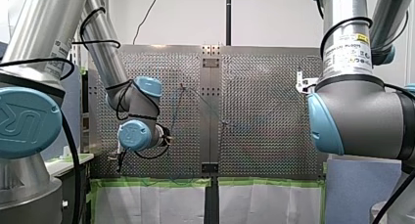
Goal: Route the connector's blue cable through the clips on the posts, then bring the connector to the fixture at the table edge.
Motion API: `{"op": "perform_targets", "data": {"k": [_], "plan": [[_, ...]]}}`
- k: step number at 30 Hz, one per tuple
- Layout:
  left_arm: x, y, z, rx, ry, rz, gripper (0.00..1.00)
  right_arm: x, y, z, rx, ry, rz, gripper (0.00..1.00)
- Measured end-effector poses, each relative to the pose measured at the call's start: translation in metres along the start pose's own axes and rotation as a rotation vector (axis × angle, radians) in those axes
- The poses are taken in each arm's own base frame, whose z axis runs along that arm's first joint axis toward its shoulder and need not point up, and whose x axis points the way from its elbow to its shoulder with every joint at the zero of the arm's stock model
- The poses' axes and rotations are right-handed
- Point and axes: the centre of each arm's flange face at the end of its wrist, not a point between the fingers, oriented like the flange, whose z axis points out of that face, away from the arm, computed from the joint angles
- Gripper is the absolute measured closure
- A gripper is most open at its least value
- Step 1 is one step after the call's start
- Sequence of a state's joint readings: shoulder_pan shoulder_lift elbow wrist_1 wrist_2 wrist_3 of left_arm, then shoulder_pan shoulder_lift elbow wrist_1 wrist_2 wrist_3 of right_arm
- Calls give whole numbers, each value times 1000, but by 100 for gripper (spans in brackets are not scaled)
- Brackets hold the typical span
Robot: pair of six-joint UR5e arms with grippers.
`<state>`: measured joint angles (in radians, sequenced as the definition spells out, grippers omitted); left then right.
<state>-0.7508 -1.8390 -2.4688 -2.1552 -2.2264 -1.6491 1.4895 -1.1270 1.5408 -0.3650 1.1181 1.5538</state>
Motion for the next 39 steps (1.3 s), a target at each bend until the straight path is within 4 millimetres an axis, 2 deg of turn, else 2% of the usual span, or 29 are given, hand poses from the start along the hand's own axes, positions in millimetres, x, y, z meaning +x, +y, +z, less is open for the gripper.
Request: {"op": "perform_targets", "data": {"k": [10,17,23,39], "plan": [[0,0,1,-2,3,7,0,8,13,1,-34,-5,-12,100],[-1,-1,2,-2,0,9,0,5,17,4,-34,-7,-13,100],[-2,-1,3,-2,-1,8,0,-1,16,10,-23,-18,-18,100],[-2,-1,3,-5,-1,8,0,8,10,15,28,2,-66,100]]}}
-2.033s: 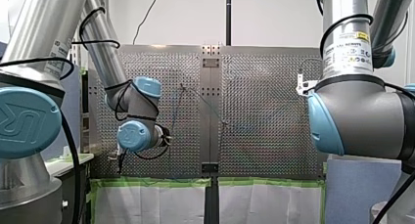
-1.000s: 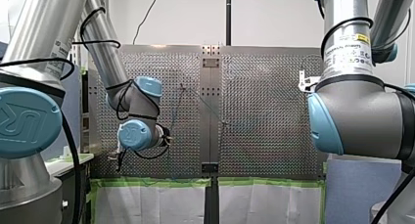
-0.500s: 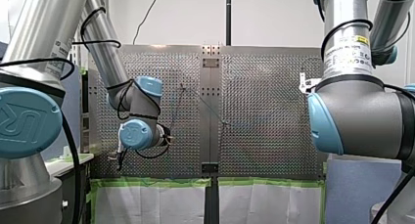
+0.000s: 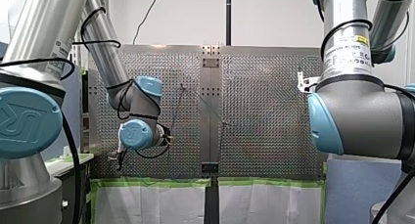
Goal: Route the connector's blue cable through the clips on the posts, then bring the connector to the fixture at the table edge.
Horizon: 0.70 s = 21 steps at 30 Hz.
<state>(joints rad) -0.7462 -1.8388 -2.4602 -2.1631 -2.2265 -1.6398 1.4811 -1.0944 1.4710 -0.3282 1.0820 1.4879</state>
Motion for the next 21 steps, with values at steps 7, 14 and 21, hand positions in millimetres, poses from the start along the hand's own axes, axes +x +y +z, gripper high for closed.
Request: {"op": "perform_targets", "data": {"k": [7,14,21], "plan": [[0,0,0,-1,0,0,0,0,2,-1,-3,-1,-19,100],[0,0,0,0,0,0,0,-1,5,-1,-7,1,-28,100],[0,0,0,-1,2,1,0,-1,5,0,0,7,-28,100]]}}
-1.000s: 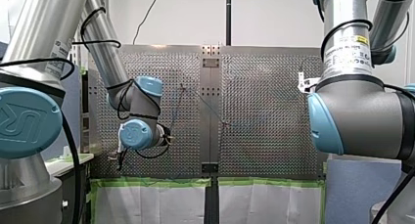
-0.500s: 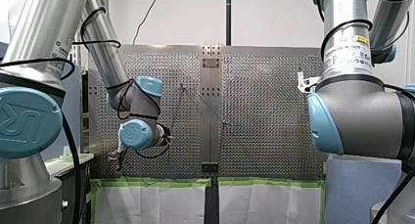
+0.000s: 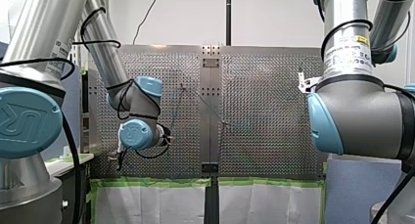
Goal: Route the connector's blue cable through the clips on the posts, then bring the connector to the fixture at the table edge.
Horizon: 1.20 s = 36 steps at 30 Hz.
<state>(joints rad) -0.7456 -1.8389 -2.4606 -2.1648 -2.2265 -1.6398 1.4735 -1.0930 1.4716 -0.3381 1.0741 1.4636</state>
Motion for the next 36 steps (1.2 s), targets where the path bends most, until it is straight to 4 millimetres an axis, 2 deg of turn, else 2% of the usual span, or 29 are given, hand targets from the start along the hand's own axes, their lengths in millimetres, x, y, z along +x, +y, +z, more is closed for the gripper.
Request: {"op": "perform_targets", "data": {"k": [9,24,36], "plan": [[1,0,-1,0,7,5,0,0,-3,0,39,8,5,100],[1,0,-1,0,7,10,0,-3,5,0,32,10,4,100],[0,0,0,0,8,11,0,-17,5,4,51,5,1,100]]}}
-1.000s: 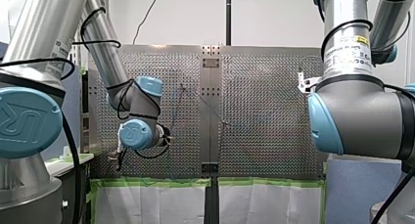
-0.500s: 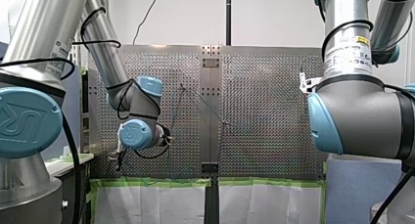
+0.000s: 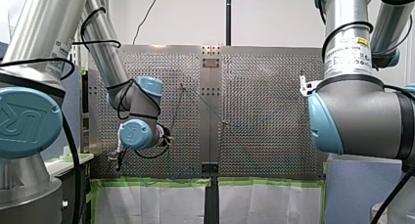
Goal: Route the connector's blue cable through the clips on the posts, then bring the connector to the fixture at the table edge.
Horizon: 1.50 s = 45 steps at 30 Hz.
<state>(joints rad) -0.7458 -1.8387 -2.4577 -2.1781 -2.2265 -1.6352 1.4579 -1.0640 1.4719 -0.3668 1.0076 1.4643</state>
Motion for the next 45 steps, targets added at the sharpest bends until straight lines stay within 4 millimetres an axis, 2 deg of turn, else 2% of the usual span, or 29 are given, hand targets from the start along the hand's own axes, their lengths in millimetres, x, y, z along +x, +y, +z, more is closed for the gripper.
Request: {"op": "perform_targets", "data": {"k": [17,39,40,41,42,43,44,45], "plan": [[-1,-1,1,0,0,0,0,12,-1,6,18,16,-4,100],[-1,-1,1,0,2,1,0,15,-7,8,50,23,24,100],[-1,-1,1,0,2,1,0,15,-7,8,50,23,31,85],[-1,-1,1,0,2,1,0,15,-7,8,49,23,36,74],[-1,-1,1,0,2,1,0,15,-7,8,49,23,41,74],[-1,-1,1,0,2,1,0,15,-7,8,48,22,45,60],[-1,-1,1,0,2,2,0,15,-7,8,46,22,49,50],[-1,-1,1,0,2,2,0,15,-7,8,44,22,50,50]]}}
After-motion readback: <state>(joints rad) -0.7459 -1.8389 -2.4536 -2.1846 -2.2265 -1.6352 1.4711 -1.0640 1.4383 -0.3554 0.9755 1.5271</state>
